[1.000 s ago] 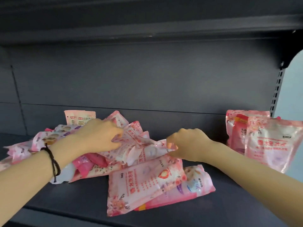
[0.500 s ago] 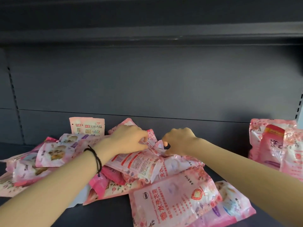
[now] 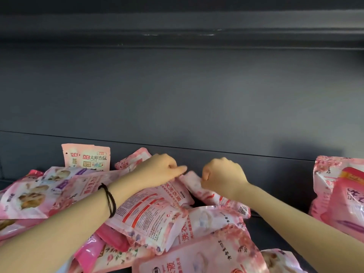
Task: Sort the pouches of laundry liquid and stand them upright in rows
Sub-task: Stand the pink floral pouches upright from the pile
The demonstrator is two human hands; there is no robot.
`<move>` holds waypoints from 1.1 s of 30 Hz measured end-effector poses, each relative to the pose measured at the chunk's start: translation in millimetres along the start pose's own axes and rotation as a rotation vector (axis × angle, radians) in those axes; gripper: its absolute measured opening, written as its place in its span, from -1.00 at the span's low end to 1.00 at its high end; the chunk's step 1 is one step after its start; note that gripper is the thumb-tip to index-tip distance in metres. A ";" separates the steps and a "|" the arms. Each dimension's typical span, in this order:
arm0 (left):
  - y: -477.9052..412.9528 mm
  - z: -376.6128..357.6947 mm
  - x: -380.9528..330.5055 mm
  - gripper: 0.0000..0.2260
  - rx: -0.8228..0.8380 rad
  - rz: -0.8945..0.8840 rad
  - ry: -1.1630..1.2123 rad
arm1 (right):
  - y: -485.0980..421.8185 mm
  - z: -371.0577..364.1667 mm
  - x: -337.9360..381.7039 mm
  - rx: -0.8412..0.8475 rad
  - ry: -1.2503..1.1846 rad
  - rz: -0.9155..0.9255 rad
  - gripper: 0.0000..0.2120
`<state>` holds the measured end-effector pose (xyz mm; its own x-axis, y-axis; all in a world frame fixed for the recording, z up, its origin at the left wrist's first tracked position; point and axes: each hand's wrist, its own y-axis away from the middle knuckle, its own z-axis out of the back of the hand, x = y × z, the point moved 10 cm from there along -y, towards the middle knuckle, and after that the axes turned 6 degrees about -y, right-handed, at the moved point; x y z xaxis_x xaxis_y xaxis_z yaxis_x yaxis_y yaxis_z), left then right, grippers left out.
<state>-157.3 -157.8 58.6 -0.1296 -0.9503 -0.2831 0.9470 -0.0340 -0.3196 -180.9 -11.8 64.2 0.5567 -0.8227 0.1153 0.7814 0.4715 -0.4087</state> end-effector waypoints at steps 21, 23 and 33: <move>29.2 71.5 -61.7 -0.74 -0.249 0.051 1.006 | 35.5 118.9 61.3 -0.661 -0.324 0.094 -0.78; 38.1 72.3 -58.3 -0.70 -0.306 0.060 0.967 | 45.9 110.7 67.0 -0.634 -0.367 0.134 -0.79; 70.9 87.5 -34.5 -0.51 -0.457 0.032 0.904 | 46.7 45.6 -22.7 -0.338 -1.142 -0.309 -0.54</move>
<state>-60.0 -154.5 124.8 -0.4592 -0.3521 -0.8155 0.7755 0.2889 -0.5614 -144.2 43.4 83.8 0.4207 -0.0551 0.9055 0.9066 0.0606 -0.4175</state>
